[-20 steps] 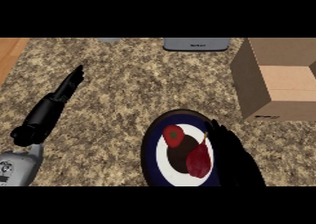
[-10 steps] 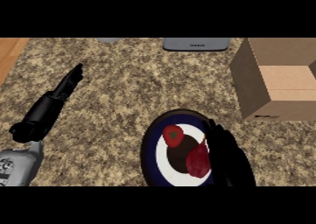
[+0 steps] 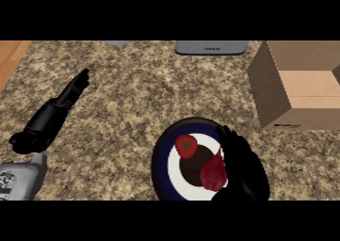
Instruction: Pick the pear from the plate and place it in the cardboard box
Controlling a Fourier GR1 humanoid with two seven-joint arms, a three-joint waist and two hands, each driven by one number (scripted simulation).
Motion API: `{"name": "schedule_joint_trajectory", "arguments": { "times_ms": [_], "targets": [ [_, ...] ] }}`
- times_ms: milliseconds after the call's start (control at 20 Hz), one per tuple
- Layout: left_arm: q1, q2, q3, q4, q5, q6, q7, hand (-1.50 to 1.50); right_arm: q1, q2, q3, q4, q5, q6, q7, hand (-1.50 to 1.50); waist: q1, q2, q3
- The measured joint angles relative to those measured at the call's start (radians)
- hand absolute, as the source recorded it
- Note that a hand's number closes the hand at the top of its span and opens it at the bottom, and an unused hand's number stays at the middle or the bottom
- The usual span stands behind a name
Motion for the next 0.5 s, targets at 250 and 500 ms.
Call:
{"name": "schedule_joint_trajectory", "arguments": {
  "times_ms": [250,500],
  "targets": [
    [0.019,-0.017,0.016,0.006,-0.029,-0.016,-0.029,0.0,0.023,0.014,-0.01,0.041,0.035,-0.013,-0.015,-1.5,-0.001,0.0,0.0],
    [0.006,-0.026,0.045,0.013,-0.037,-0.043,-0.022,0.0,0.023,0.035,-0.039,0.115,0.058,-0.045,-0.057,-1.5,0.0,0.0,0.0]
  ]
}}
